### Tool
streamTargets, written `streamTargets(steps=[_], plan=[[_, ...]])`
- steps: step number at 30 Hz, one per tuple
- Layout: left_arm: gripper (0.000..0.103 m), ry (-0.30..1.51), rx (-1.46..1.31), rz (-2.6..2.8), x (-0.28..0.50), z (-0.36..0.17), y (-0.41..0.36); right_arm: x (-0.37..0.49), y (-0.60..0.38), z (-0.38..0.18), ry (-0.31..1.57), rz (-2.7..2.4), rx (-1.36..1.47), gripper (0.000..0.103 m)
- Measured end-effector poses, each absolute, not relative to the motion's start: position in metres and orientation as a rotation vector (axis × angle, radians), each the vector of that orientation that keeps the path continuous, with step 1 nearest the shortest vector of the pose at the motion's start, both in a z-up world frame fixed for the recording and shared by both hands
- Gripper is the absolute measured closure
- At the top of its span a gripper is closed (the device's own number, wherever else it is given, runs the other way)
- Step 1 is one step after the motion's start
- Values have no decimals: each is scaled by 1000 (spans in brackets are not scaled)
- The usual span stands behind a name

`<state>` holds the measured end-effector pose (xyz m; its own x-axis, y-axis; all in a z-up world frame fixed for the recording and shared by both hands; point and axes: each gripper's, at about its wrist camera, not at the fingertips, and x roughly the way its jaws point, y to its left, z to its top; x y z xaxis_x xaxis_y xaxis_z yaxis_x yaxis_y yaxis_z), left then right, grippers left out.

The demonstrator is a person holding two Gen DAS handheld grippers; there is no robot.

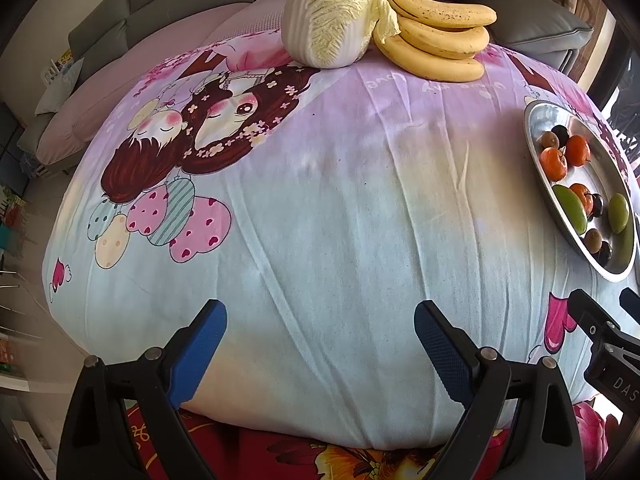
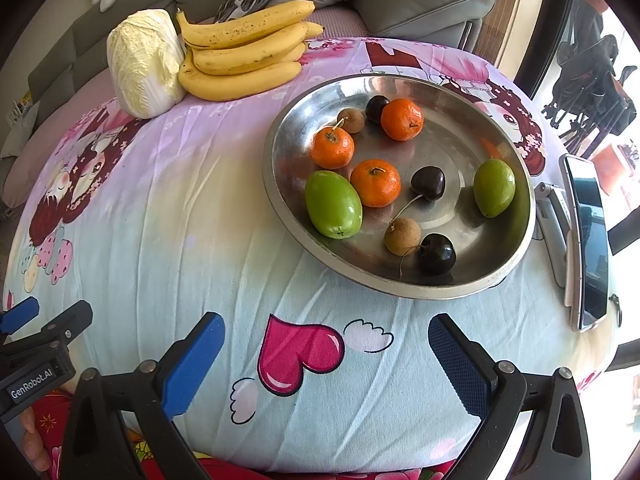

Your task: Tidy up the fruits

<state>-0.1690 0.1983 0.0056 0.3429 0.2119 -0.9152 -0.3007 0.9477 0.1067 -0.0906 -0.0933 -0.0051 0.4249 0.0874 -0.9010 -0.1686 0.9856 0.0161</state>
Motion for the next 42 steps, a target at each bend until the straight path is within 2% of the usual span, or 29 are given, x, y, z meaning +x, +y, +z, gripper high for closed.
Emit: streamTargets(steps=[42], plan=[[8, 1181, -100, 282, -169, -11, 200, -89, -92, -12, 1154, 140, -89, 0]])
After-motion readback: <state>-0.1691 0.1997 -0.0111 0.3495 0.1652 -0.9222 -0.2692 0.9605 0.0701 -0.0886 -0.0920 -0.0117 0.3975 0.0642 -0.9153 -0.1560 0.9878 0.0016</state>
